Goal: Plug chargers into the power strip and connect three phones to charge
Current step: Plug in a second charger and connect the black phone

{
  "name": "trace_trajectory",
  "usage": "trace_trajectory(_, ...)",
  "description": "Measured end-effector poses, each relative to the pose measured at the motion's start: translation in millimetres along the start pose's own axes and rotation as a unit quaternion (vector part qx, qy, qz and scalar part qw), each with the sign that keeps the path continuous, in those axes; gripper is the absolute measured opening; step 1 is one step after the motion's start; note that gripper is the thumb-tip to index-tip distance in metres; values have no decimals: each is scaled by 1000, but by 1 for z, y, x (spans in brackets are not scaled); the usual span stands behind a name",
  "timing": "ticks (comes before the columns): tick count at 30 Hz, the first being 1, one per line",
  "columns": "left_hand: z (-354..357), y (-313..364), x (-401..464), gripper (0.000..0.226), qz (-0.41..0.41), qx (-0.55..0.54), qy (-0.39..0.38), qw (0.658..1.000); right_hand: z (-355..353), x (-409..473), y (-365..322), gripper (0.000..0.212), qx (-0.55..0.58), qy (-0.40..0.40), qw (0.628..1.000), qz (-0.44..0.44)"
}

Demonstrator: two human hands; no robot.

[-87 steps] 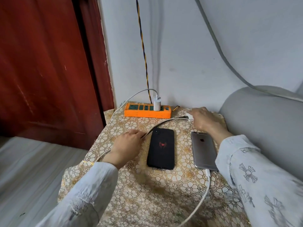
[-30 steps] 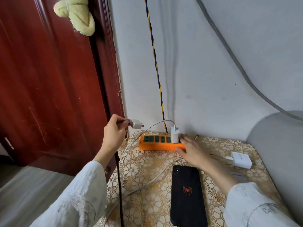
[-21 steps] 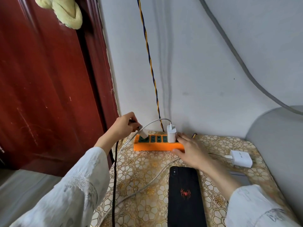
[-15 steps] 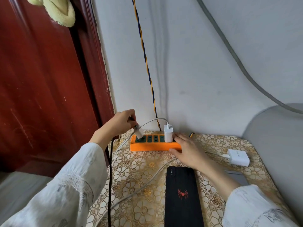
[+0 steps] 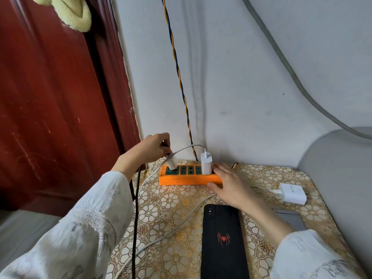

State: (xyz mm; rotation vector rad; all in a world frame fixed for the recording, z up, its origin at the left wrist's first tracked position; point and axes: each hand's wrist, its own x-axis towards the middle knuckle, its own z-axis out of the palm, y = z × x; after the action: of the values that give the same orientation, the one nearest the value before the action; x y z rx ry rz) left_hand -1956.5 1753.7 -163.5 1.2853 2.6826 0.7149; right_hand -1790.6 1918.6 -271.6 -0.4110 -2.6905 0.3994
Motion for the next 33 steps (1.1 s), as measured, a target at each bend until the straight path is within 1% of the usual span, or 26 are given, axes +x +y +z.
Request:
trace_trajectory(6,-3,-2,2,26,-5,-8,-13,1000,0,0,1,66,4,1,1000,-7)
trace_trajectory(11,-4,-5,4,23,-13,-34,-15,999,0,1,2,65,-7,5,1000,-24)
trace_trajectory(16,-3,-5,6,23,-4,-28,-16,999,1,0,3,65,-27,-5,999,-30)
trace_trajectory(24,-3,-6,7,23,-7,-30,-11,999,-1,-1,1,67,-27,-27,999,-24)
trace_trajectory(28,-3,-5,6,23,-3,-29,-10,1000,-1,-3,0,67,-41,-23,999,-26)
trace_trajectory(33,-3,-6,8,23,-3,-35,-13,999,0,-2,1,68,-27,-34,999,-20)
